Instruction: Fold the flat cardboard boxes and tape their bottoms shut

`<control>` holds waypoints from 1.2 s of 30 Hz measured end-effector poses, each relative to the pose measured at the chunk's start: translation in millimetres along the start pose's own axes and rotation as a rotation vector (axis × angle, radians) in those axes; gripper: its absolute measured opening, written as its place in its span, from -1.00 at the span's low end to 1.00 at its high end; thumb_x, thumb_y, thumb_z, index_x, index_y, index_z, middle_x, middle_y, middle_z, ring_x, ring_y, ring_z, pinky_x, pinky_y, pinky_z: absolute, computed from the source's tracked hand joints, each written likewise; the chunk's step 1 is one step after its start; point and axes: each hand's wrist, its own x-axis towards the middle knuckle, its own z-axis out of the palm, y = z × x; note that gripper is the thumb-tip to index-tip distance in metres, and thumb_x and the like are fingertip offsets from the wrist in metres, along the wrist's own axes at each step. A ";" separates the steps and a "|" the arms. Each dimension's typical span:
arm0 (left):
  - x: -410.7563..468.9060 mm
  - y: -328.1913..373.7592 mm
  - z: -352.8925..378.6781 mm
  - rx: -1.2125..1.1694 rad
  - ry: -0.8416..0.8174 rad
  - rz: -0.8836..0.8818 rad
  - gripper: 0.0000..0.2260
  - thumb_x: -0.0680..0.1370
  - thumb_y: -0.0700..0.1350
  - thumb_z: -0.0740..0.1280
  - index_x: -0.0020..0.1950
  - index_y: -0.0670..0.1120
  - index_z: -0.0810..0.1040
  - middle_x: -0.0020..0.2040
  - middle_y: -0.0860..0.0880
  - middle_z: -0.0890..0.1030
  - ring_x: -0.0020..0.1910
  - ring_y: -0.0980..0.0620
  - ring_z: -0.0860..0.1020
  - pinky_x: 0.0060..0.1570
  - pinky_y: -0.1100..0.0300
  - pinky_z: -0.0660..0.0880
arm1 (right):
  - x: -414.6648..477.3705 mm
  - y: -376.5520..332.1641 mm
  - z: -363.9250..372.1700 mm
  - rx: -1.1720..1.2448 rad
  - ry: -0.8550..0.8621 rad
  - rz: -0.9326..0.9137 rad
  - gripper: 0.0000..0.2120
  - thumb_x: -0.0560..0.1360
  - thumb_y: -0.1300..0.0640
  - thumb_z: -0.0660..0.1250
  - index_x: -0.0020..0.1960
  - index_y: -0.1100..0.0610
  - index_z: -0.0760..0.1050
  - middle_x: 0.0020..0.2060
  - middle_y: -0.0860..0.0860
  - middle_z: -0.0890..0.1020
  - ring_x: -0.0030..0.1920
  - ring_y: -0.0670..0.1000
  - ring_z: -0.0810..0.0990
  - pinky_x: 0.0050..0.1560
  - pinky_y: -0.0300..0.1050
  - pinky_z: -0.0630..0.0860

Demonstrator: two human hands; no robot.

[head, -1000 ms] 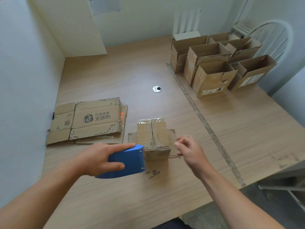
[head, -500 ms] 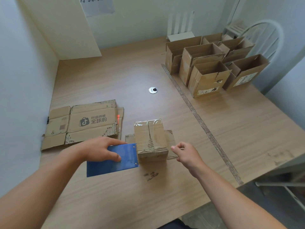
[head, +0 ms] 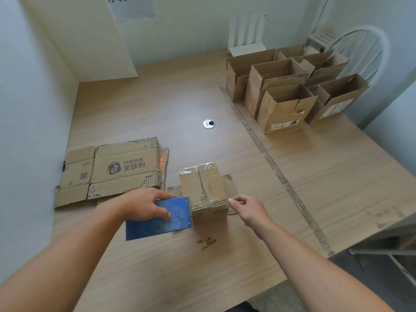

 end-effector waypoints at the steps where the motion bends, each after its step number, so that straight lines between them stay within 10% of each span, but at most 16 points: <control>1: 0.1 0.1 0.1 0.006 0.003 0.000 -0.52 0.49 0.13 0.40 0.39 0.37 0.40 0.12 0.21 0.58 0.05 0.20 0.53 -0.02 0.24 0.42 | 0.3 0.0 -0.6 -0.067 0.051 -0.034 -0.79 0.53 -0.10 0.39 0.00 0.04 0.57 0.02 0.03 0.56 -0.06 -0.01 0.53 -0.05 -0.15 0.40; 7: -0.1 4.2 2.4 0.037 0.009 -0.002 -0.49 0.50 0.13 0.40 0.43 0.33 0.37 0.17 0.16 0.57 0.10 0.12 0.51 0.00 0.23 0.38 | -13.0 -1.9 -4.2 -0.166 0.049 -0.221 -0.72 0.60 0.01 0.31 -0.28 -0.01 0.45 -0.07 0.01 0.44 0.00 0.03 0.49 -0.02 -0.18 0.29; 31: 2.7 -1.0 3.4 0.016 -0.010 -0.007 -0.49 0.51 0.12 0.39 0.43 0.37 0.34 0.14 0.18 0.57 0.04 0.16 0.52 -0.07 0.26 0.38 | -2.5 5.7 4.3 -0.436 0.025 -0.509 -0.81 0.55 0.10 0.34 -0.18 0.12 0.40 0.21 0.02 0.45 0.28 0.03 0.36 0.24 -0.17 0.28; 36: 4.8 -0.7 1.7 0.039 -0.027 -0.013 -0.48 0.50 0.14 0.39 0.42 0.40 0.32 0.17 0.16 0.57 0.10 0.10 0.53 0.07 0.17 0.43 | 11.9 8.1 -18.4 -0.669 -0.056 -0.688 -0.85 0.53 0.01 0.40 -0.13 0.06 0.52 0.35 0.00 0.45 0.35 0.10 0.35 0.27 0.14 0.39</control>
